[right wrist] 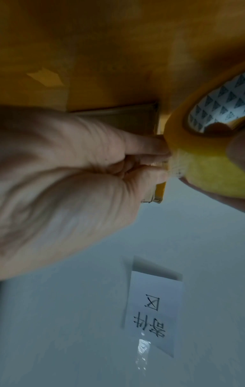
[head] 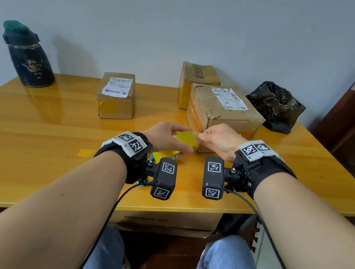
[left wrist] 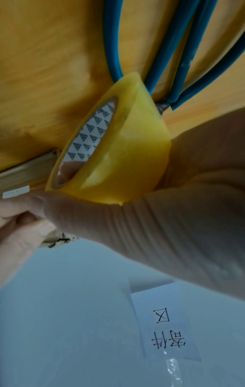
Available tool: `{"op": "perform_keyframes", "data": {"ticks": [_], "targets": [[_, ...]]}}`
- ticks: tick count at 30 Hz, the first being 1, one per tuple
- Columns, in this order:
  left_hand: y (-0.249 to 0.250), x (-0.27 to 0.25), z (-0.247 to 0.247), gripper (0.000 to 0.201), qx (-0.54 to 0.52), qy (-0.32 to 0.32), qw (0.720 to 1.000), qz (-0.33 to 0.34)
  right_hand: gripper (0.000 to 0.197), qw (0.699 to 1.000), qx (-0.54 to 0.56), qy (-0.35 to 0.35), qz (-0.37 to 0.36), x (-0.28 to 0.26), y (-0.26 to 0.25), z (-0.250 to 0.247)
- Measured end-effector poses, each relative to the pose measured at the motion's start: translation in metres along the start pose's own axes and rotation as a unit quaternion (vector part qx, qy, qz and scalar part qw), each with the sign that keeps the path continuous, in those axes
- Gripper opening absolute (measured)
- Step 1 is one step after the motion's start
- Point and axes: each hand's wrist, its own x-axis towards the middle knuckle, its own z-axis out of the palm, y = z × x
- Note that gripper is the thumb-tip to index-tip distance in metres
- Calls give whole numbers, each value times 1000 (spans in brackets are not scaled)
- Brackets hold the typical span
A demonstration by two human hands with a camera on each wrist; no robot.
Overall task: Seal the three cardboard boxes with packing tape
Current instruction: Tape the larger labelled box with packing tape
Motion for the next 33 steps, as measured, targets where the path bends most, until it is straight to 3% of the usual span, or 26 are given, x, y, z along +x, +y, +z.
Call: {"op": "perform_keyframes", "data": {"ticks": [3,8,15,20,24,26,29,33], "targets": [[-2,2,-5,67,10,-19,1000,-8,27,998,68,-15,7,-3,2,0],[7,6,-11,65,47,-57,997,-22,29,996,86,-12,17,-1,2,1],[17,0,-22,49,143,-13,990,14,18,989,143,-7,37,-5,10,-3],[16,1,-11,35,218,83,972,41,4,977,201,-9,64,-9,4,-4],[18,4,0,34,351,181,914,92,5,958,273,20,86,-9,5,-2],[15,6,5,38,338,213,911,104,7,958,266,13,107,-8,7,1],[14,7,9,39,239,212,944,78,6,960,251,-5,127,-7,8,4],[15,7,13,21,128,209,968,61,13,945,288,-17,153,-5,8,5]]}}
